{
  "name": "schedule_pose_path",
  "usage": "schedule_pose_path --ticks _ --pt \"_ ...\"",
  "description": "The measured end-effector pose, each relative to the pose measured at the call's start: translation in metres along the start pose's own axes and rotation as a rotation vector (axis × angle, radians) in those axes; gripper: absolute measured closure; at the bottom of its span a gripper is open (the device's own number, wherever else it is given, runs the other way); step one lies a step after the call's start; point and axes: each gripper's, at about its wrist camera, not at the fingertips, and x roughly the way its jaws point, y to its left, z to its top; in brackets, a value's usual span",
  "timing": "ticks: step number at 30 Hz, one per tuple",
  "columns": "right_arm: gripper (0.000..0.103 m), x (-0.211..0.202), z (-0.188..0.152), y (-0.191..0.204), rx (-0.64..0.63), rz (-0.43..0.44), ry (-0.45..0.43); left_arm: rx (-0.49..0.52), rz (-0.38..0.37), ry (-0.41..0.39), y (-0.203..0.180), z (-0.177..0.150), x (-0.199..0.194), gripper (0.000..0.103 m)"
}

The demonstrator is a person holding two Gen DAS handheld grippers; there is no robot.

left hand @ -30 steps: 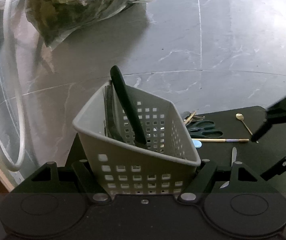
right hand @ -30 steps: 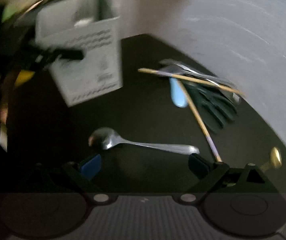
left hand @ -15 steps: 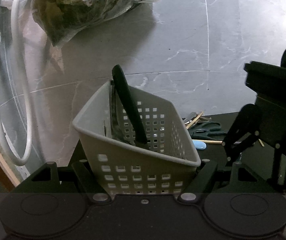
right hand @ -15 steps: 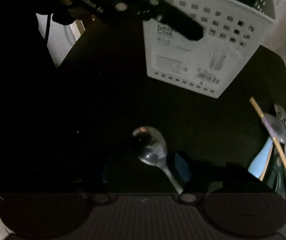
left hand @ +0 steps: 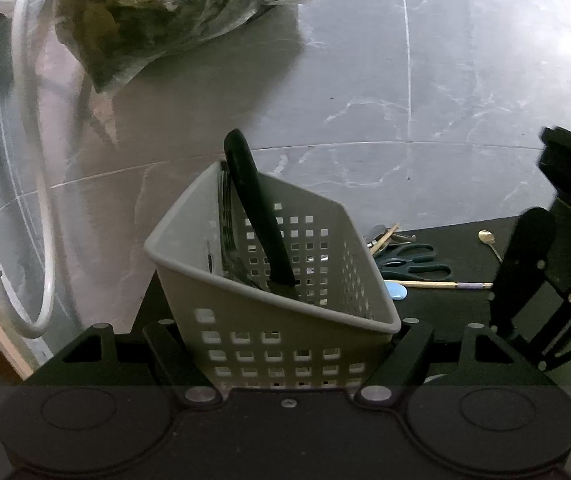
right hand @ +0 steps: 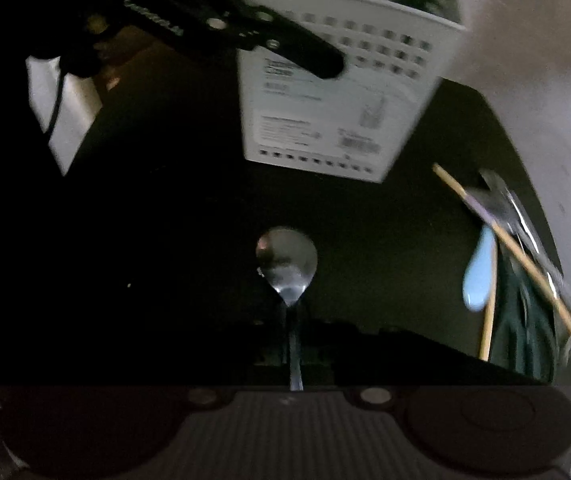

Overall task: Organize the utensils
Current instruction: 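Grasp the silver spoon on the table with the right tool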

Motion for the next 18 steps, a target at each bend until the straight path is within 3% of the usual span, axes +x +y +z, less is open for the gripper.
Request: schedule_pose_path --ticks 8,13,16,17,18 --pt "0.099 -0.001 0.003 0.010 0.184 -0.054 -0.038 0.021 -0.050 0.000 0.011 0.000 0.001 0.026" --pt "0.099 -0.017 -0.014 -0.007 0.440 -0.100 -0.121 0.030 -0.071 -0.004 0.014 -0.001 0.002 0.026" --pt "0.099 -0.026 -0.024 -0.020 0.657 -0.093 -0.198 0.035 -0.082 -0.005 0.016 -0.001 0.002 0.026" --pt "0.099 -0.027 -0.029 -0.024 0.612 0.006 -0.141 0.037 -0.085 -0.005 0.017 -0.001 0.002 0.026" --pt "0.099 -0.031 -0.033 -0.028 0.680 0.003 -0.174 0.038 -0.089 -0.005 0.017 -0.001 0.002 0.026"
